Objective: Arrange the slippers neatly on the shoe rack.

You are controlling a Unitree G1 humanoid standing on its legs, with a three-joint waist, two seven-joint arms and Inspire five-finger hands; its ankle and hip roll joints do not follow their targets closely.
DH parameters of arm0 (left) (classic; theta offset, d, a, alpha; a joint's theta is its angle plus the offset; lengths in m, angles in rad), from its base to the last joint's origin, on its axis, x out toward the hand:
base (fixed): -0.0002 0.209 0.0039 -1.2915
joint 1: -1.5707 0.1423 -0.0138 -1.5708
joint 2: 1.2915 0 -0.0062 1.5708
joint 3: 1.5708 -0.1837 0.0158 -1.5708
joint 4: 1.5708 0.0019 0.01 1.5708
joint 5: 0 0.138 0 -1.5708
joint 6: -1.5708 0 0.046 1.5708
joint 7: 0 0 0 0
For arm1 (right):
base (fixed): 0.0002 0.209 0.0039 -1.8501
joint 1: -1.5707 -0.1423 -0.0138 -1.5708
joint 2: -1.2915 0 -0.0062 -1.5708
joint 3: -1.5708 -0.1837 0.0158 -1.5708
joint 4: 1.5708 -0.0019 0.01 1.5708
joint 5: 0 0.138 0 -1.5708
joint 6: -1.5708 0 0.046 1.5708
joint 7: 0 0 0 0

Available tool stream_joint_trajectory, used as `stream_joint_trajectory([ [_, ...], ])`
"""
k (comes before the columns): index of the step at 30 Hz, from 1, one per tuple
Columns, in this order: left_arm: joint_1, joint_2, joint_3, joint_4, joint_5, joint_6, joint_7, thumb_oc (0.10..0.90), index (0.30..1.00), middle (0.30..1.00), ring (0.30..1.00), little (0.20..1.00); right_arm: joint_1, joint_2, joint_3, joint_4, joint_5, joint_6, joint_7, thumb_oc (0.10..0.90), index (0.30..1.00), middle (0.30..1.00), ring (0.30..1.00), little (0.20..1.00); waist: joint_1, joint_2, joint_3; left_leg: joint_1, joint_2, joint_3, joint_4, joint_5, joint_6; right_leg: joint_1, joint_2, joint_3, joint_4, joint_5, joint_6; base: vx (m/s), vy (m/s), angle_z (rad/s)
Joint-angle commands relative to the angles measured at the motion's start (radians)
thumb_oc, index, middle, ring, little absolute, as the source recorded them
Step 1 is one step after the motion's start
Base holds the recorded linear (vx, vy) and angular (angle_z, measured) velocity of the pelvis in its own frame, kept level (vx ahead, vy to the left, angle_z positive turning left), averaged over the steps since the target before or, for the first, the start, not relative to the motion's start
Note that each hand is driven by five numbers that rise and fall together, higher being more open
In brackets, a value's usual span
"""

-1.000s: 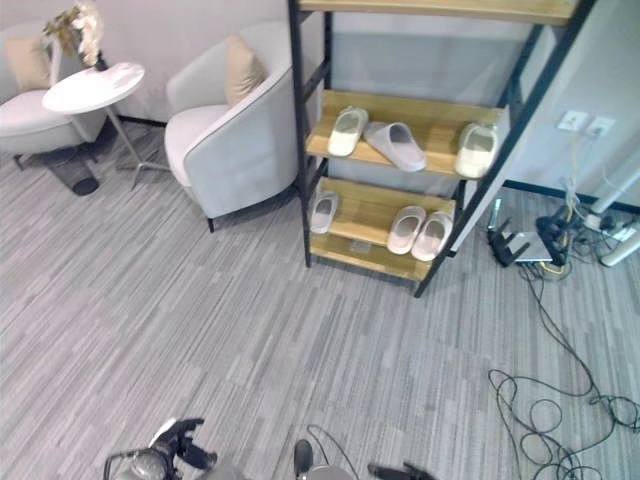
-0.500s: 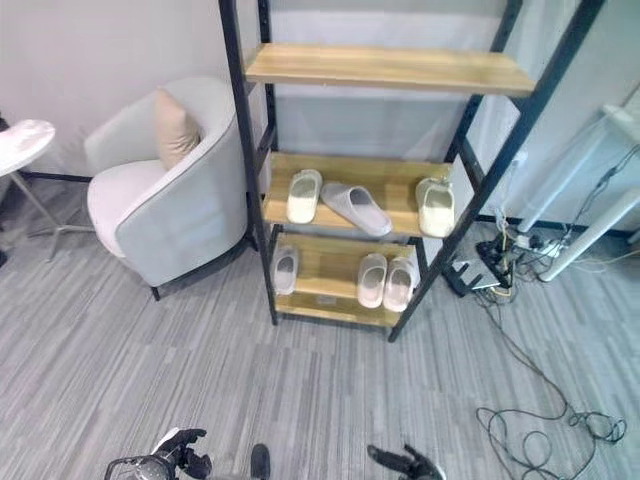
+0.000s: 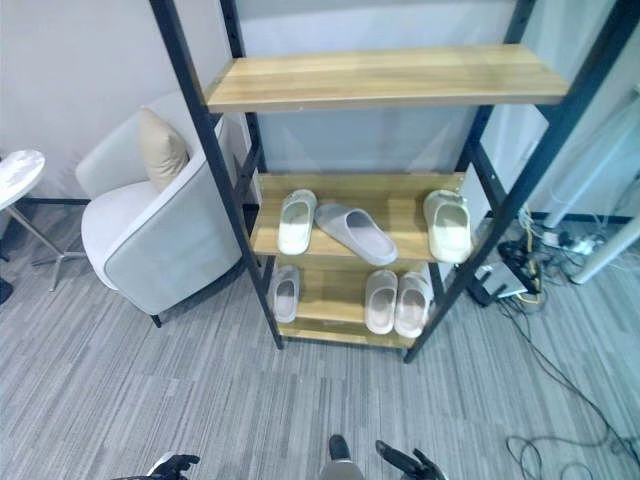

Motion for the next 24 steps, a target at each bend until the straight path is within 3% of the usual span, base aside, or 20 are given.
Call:
stream_joint_trajectory([
  [1, -0.048, 0.001, -0.025, -0.026, 0.034, -0.026, 0.023, 0.8, 0.9, 0.9, 0.9, 0.9, -0.035, -0.089, -0.063, -0.064, 0.071, -0.097, -0.035, 0.8, 0.9, 0.9, 0.9, 0.9, 0.005, -0.042, -0.008, -0.025, 0.063, 0.041, 0.293, -0.05, -0.075, 0.007, 0.016, 0.058, 0.052, -0.086, 0.031, 0.16, -0.354, 0.35],
  [3, -0.055, 0.006, -0.051, -0.056, 0.043, -0.026, 0.034, 0.8, 0.9, 0.9, 0.9, 0.9, -0.033, -0.113, -0.072, -0.101, 0.058, -0.11, -0.065, 0.8, 0.9, 0.9, 0.9, 0.9, 0.015, -0.058, 0.015, -0.127, 0.079, 0.012, 0.508, 0.037, -0.088, 0.048, 0.019, 0.041, 0.059, -0.106, 0.003, 0.07, -0.261, 0.33],
  [4, -0.055, 0.006, -0.051, -0.056, 0.043, -0.026, 0.034, 0.8, 0.9, 0.9, 0.9, 0.9, -0.033, -0.113, -0.072, -0.101, 0.058, -0.11, -0.065, 0.8, 0.9, 0.9, 0.9, 0.9, 0.013, -0.057, 0.014, -0.131, 0.08, 0.01, 0.512, 0.035, -0.088, 0.046, 0.02, 0.039, 0.059, -0.106, 0.003, -0.02, -0.22, 0.2],
  [5, -0.064, 0.008, -0.066, -0.081, 0.05, -0.026, 0.046, 0.8, 0.9, 0.9, 0.9, 0.9, -0.031, -0.126, -0.089, -0.137, 0.072, -0.125, -0.087, 0.8, 0.9, 0.9, 0.9, 0.9, 0.021, -0.067, 0.038, -0.184, 0.075, -0.002, 0.608, 0.081, -0.079, 0.06, 0.022, 0.038, 0.066, -0.109, -0.011, 0.01, -0.257, 0.09],
  [6, -0.066, 0.009, -0.093, -0.109, 0.069, -0.03, 0.053, 0.8, 0.9, 0.9, 0.9, 0.9, -0.033, -0.146, -0.107, -0.188, 0.084, -0.151, -0.112, 0.8, 0.9, 0.9, 0.9, 0.9, 0.033, -0.08, 0.052, -0.237, 0.068, 0.028, 0.672, 0.069, -0.055, 0.092, 0.028, 0.041, 0.059, -0.121, -0.026, 0.01, -0.253, 0.04],
  [7, -0.065, 0.009, -0.094, -0.11, 0.069, -0.03, 0.053, 0.8, 0.9, 0.9, 0.9, 0.9, -0.031, -0.146, -0.108, -0.19, 0.083, -0.151, -0.114, 0.8, 0.9, 0.9, 0.9, 0.9, 0.036, -0.079, 0.052, -0.238, 0.069, 0.029, 0.676, 0.066, -0.054, 0.092, 0.029, 0.043, 0.059, -0.121, -0.025, 0.07, -0.164, 0.11],
  [8, -0.063, 0.007, -0.109, -0.121, 0.083, -0.032, 0.055, 0.8, 0.9, 0.9, 0.9, 0.9, -0.032, -0.156, -0.112, -0.212, 0.069, -0.16, -0.131, 0.8, 0.9, 0.9, 0.9, 0.9, 0.042, -0.078, 0.055, -0.248, 0.062, 0.035, 0.646, 0.05, -0.05, 0.104, 0.032, 0.048, 0.055, -0.125, -0.025, 0.13, -0.025, 0.14],
  [10, -0.054, 0.003, -0.117, -0.111, 0.099, -0.035, 0.057, 0.8, 0.9, 0.9, 0.9, 0.9, -0.044, -0.185, -0.113, -0.26, 0.029, -0.173, -0.151, 0.8, 0.9, 0.9, 0.9, 0.9, 0.057, -0.075, 0.052, -0.255, 0.044, 0.022, 0.456, -0.004, -0.048, 0.12, 0.039, 0.06, 0.037, -0.135, -0.012, 0.19, 0.002, 0.02],
  [11, -0.05, -0.004, -0.12, -0.106, 0.093, -0.035, 0.039, 0.8, 0.9, 0.9, 0.9, 0.9, -0.029, -0.209, -0.092, -0.249, -0.022, -0.16, -0.161, 0.8, 0.9, 0.9, 0.9, 0.9, 0.068, -0.07, 0.059, -0.274, 0.049, 0.028, 0.344, 0.019, -0.054, 0.133, 0.044, 0.046, 0.032, -0.144, -0.01, 0.11, 0.022, -0.1],
  [12, -0.049, -0.006, -0.12, -0.106, 0.092, -0.035, 0.039, 0.8, 0.9, 0.9, 0.9, 0.9, -0.029, -0.211, -0.092, -0.249, -0.025, -0.159, -0.162, 0.8, 0.9, 0.9, 0.9, 0.9, 0.068, -0.071, 0.057, -0.262, 0.046, 0.03, 0.325, 0.026, -0.054, 0.136, 0.041, 0.047, 0.032, -0.147, -0.011, 0.1, 0.044, -0.09],
  [13, -0.053, 0.0, -0.114, -0.074, 0.11, -0.038, 0.063, 0.8, 0.9, 0.9, 0.9, 0.9, -0.053, -0.195, -0.084, -0.251, -0.026, -0.165, -0.145, 0.8, 0.9, 0.9, 0.9, 0.9, 0.073, -0.059, 0.055, -0.204, 0.049, 0.004, 0.173, 0.051, -0.058, 0.129, 0.053, 0.047, 0.04, -0.15, -0.001, 0.09, 0.046, -0.17],
  [17, -0.038, 0.009, -0.051, -0.018, 0.09, -0.022, 0.058, 0.8, 0.9, 0.9, 0.9, 0.9, -0.023, -0.152, -0.052, -0.268, -0.027, -0.152, -0.103, 0.8, 0.9, 0.9, 0.9, 0.9, 0.063, -0.057, 0.021, -0.151, 0.03, -0.006, 0.097, 0.05, -0.058, 0.133, 0.036, 0.038, 0.028, -0.15, 0.007, 0.11, 0.086, -0.19],
  [24, -0.028, 0.013, -0.009, 0.0, 0.073, -0.013, 0.062, 0.8, 0.9, 0.9, 0.9, 0.9, -0.029, -0.057, 0.068, -0.254, -0.07, -0.114, -0.044, 0.8, 0.9, 0.9, 0.9, 0.9, 0.08, -0.061, -0.011, -0.082, 0.021, 0.008, 0.014, 0.051, -0.037, 0.158, 0.005, 0.039, -0.022, -0.124, 0.025, 0.08, 0.076, 0.01],
])
